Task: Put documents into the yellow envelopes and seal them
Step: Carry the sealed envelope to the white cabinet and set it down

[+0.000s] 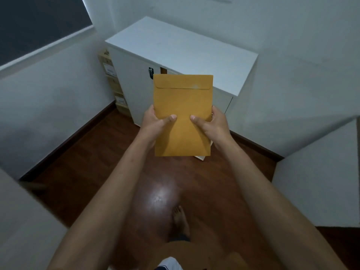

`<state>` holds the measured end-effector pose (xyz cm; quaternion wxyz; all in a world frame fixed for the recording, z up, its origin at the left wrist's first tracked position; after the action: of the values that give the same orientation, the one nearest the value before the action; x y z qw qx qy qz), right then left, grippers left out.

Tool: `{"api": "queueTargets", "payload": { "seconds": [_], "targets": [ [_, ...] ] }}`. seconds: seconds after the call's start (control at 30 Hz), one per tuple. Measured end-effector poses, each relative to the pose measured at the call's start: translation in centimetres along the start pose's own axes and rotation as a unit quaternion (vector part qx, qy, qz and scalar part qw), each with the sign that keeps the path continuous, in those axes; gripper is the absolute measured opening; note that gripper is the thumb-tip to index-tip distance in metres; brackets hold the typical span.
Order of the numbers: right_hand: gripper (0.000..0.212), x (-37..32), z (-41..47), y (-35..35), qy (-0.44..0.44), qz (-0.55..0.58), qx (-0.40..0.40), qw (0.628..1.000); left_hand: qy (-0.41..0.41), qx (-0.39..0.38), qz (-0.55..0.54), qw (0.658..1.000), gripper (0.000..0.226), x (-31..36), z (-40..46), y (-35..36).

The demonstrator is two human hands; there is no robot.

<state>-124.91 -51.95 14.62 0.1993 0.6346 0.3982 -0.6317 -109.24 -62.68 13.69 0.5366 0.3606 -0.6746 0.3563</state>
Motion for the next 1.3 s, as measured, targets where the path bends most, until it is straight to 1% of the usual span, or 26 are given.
{"api": "queueTargets", "payload": {
  "seconds": [0.1,0.23,0.3,0.43,0.53,0.6,0.7,0.93,1.07,1.2,1.3],
  "targets": [
    [0.047,-0.8,5.4,-0.1,0.011,-0.013,-0.003,1.000,-0.013,0.007,0.018,1.000,0.055,0.9,5.9,0.7],
    [0.025,-1.5,11.7,-0.5,0.031,-0.024,-0.018,0.999,-0.022,0.012,0.048,0.999,0.060,1.5,12.0,1.2],
    [0.022,-1.6,14.0,-0.3,0.031,-0.022,-0.021,0.999,-0.027,0.018,0.055,0.998,0.061,1.4,14.5,1.2],
    [0.032,-1.4,19.7,0.9,0.038,0.003,0.002,0.999,-0.049,0.040,0.068,0.996,0.063,1.3,20.6,1.1],
    [0.045,-1.4,24.2,1.9,0.065,0.013,0.033,0.997,-0.063,0.044,0.088,0.993,0.052,1.3,25.3,1.1],
    [0.046,-1.3,27.4,2.4,0.067,-0.003,0.046,0.997,-0.052,0.047,0.105,0.992,0.047,1.6,28.6,1.0],
    [0.048,-1.4,32.4,3.3,0.060,-0.028,0.059,0.996,-0.030,0.064,0.149,0.986,0.044,2.8,33.7,1.2],
    [0.046,-1.9,43.2,5.1,0.107,-0.059,0.092,0.988,-0.028,0.054,0.278,0.959,0.050,4.5,45.9,2.3],
    [0.053,-1.1,47.5,5.8,0.119,-0.090,0.124,0.981,-0.026,0.024,0.303,0.952,0.055,4.8,51.3,3.3],
    [0.056,-1.0,51.2,6.2,0.159,-0.125,0.153,0.967,-0.023,-0.019,0.340,0.940,0.057,4.6,56.6,4.0],
    [0.061,-0.8,53.5,6.8,0.185,-0.165,0.171,0.954,0.001,-0.050,0.376,0.925,0.059,4.6,60.2,4.6]
  ]
}}
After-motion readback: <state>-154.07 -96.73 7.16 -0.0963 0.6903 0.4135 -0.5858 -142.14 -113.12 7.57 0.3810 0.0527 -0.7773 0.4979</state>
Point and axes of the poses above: each hand's wrist, its own z-axis towards the middle knuckle, its own y-axis out of the palm, x = y × z, the point moved 2 cm from there along z, towards the middle knuckle, and after that the axes turned 4 degrees about z, right-handed, at the moved point
